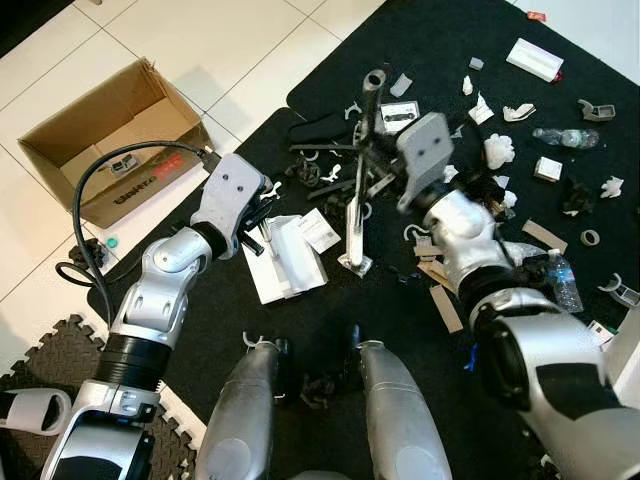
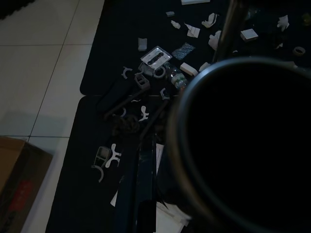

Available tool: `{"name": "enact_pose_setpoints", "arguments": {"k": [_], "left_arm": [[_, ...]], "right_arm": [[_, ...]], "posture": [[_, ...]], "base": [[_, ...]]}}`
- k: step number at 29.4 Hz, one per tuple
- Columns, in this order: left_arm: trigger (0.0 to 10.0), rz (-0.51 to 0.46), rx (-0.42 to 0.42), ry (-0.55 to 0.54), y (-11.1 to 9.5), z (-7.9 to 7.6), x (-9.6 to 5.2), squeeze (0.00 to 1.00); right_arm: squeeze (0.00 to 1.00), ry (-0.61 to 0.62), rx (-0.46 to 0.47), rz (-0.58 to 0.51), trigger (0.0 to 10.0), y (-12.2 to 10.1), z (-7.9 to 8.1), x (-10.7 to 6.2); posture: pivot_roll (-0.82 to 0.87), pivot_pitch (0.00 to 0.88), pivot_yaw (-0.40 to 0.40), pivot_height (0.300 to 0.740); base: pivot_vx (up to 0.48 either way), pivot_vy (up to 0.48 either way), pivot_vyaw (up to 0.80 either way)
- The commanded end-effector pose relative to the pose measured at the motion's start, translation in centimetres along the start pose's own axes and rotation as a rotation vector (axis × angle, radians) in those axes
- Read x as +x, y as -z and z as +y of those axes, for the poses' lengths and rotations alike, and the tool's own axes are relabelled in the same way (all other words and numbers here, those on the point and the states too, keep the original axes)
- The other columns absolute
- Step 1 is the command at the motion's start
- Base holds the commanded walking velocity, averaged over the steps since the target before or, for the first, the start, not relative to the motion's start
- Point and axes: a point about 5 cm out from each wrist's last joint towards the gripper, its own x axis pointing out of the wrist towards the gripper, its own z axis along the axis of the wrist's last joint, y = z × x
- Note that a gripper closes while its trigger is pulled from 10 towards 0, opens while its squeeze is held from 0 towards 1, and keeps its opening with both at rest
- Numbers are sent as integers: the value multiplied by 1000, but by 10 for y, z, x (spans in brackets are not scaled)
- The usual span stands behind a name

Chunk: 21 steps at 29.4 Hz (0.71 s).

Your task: Sweep floor

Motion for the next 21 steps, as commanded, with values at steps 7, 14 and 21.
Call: {"name": "enact_pose_setpoints", "arguments": {"k": [7, 14, 21], "left_arm": [[10000, 130, -81, 54, 33, -17, -4, 0], [10000, 128, -82, 55, 33, -17, -4, 0], [10000, 129, -84, 52, 33, -17, -4, 0]], "right_arm": [[0, -11, -52, 33, 10000, 16, 23, -8], [0, -111, -126, 40, 10000, 20, 50, -7], [0, -272, -62, 39, 10000, 26, 83, -8]], "posture": [[134, 398, -21, 740], [129, 396, -22, 740], [127, 397, -25, 740]], "base": [[0, 0, 0], [0, 0, 0], [0, 0, 0]]}}
